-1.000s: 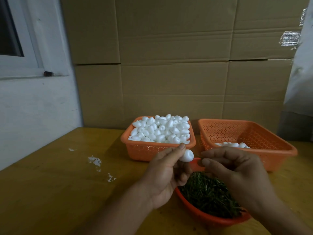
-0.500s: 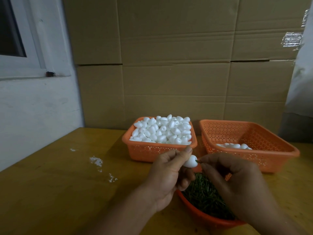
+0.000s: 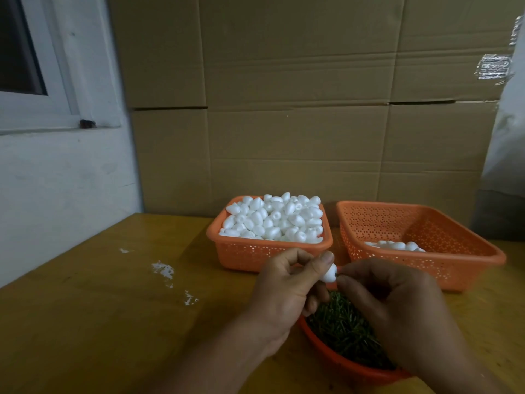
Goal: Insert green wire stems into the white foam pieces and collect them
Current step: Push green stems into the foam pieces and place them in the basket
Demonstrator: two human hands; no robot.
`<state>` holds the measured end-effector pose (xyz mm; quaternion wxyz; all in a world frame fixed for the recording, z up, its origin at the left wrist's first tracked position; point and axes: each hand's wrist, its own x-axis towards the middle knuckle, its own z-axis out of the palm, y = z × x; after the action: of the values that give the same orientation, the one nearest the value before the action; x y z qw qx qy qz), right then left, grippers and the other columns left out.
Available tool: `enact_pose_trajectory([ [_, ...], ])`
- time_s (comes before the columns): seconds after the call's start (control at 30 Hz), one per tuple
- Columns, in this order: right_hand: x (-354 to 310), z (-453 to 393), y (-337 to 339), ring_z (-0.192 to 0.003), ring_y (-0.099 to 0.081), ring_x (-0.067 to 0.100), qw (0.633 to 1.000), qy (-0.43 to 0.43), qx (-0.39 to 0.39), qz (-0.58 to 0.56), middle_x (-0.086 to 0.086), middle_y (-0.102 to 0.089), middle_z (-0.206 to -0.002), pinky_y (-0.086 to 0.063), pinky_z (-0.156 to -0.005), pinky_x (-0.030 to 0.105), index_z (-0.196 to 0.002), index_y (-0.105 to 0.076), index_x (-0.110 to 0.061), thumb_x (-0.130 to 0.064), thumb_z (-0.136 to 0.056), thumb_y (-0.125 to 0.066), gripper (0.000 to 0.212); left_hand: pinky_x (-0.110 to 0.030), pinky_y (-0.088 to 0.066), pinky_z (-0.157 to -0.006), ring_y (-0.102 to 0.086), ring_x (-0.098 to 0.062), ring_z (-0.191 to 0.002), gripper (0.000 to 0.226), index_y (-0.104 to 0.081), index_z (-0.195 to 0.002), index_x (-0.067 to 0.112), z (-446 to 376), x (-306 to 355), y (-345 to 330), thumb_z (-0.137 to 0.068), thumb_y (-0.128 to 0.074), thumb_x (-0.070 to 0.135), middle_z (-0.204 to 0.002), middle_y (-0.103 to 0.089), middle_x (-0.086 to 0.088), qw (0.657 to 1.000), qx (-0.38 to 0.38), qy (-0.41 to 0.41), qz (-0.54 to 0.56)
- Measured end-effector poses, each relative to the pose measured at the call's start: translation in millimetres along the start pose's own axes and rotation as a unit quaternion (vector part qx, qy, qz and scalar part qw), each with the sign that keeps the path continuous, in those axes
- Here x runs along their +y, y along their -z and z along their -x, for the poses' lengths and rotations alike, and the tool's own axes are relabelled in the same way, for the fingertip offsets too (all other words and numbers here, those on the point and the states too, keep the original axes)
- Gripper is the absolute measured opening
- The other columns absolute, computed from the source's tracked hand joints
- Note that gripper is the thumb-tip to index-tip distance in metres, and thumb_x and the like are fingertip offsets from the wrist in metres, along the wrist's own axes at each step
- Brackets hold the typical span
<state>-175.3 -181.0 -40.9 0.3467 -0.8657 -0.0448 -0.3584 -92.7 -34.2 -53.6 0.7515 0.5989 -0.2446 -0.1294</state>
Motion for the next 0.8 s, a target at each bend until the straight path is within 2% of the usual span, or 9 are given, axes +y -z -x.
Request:
enact_pose_trajectory([
  [0.13, 0.2, 0.0, 0.0, -0.063, -0.068, -0.001, 1.0, -0.018, -0.011, -0.011, -0.024, -0.071, -0.071, -0.056, -0.054, 0.029, -0.077, -0.073, -0.04, -0.035, -0.078, -0.071, 0.005, -0.018, -0.037, -0.046, -0.049, -0.009, -0.047, 0.035, -0.074, -0.081, 0.015, -1.1, -1.7, 0.9, -0.072, -0.076, 0.049, -0.06, -0.062, -0.002, 1.0, -0.003, -0.026, -0.001],
  [0.27, 7.2, -0.1, -1.1, -0.056, -0.065, 0.003, 0.999, -0.037, -0.018, -0.013, -0.017, -0.071, -0.067, -0.053, -0.05, 0.029, -0.074, -0.071, -0.039, -0.034, -0.081, -0.073, 0.009, -0.018, -0.039, -0.051, -0.052, -0.009, -0.055, 0.021, -0.079, -0.086, 0.016, -2.4, -0.8, 2.5, -0.082, -0.08, 0.036, -0.067, -0.064, -0.003, 0.999, -0.028, -0.031, 0.031],
  [0.43, 5.5, 1.3, -3.7, -0.051, -0.062, 0.009, 0.998, -0.027, -0.028, -0.053, -0.009, -0.071, -0.065, -0.05, -0.047, 0.03, -0.086, -0.071, -0.042, -0.037, -0.083, -0.069, 0.007, -0.017, -0.039, -0.053, -0.05, -0.007, -0.058, 0.015, -0.08, -0.088, 0.019, -2.2, 0.2, 2.9, -0.081, -0.074, 0.031, -0.068, -0.063, -0.001, 0.998, -0.039, -0.038, 0.043],
  [0.53, 2.2, 1.1, -4.9, -0.057, -0.067, 0.01, 0.996, -0.026, -0.028, -0.085, -0.009, -0.073, -0.069, -0.053, -0.055, 0.033, -0.083, -0.073, -0.039, -0.038, -0.082, -0.069, 0.004, -0.017, -0.039, -0.053, -0.048, -0.007, -0.056, 0.016, -0.08, -0.087, 0.02, -2.1, 0.8, 3.7, -0.084, -0.072, 0.033, -0.065, -0.061, 0.002, 0.997, -0.041, -0.055, 0.021],
  [0.63, 0.4, 0.7, -5.1, -0.06, -0.068, 0.006, 0.993, -0.026, -0.022, -0.11, -0.011, -0.074, -0.07, -0.053, -0.056, 0.03, -0.082, -0.074, -0.039, -0.046, -0.078, -0.063, 0.013, -0.017, -0.04, -0.055, -0.049, -0.006, -0.056, 0.016, -0.079, -0.085, 0.024, -1.1, 1.6, 2.7, -0.087, -0.069, 0.036, -0.064, -0.061, 0.005, 0.996, -0.04, -0.082, -0.013],
  [0.77, 0.6, 0.0, -5.5, -0.063, -0.069, 0.003, 0.992, -0.032, -0.028, -0.117, -0.011, -0.075, -0.072, -0.054, -0.06, 0.026, -0.078, -0.074, -0.038, -0.031, -0.083, -0.07, 0.009, -0.016, -0.043, -0.058, -0.052, -0.003, -0.06, 0.014, -0.075, -0.087, 0.029, 0.4, 1.4, 2.4, -0.093, -0.064, 0.036, -0.066, -0.061, 0.01, 0.985, -0.037, -0.14, -0.094],
  [0.8, 0.4, 0.1, -6.0, -0.063, -0.069, 0.003, 0.992, -0.033, -0.032, -0.117, -0.011, -0.075, -0.071, -0.055, -0.06, 0.025, -0.079, -0.073, -0.039, -0.032, -0.082, -0.069, 0.008, -0.015, -0.043, -0.06, -0.053, -0.001, -0.062, 0.013, -0.073, -0.088, 0.029, 0.9, 1.7, 2.8, -0.094, -0.063, 0.035, -0.067, -0.061, 0.013, 0.98, -0.04, -0.156, -0.114],
])
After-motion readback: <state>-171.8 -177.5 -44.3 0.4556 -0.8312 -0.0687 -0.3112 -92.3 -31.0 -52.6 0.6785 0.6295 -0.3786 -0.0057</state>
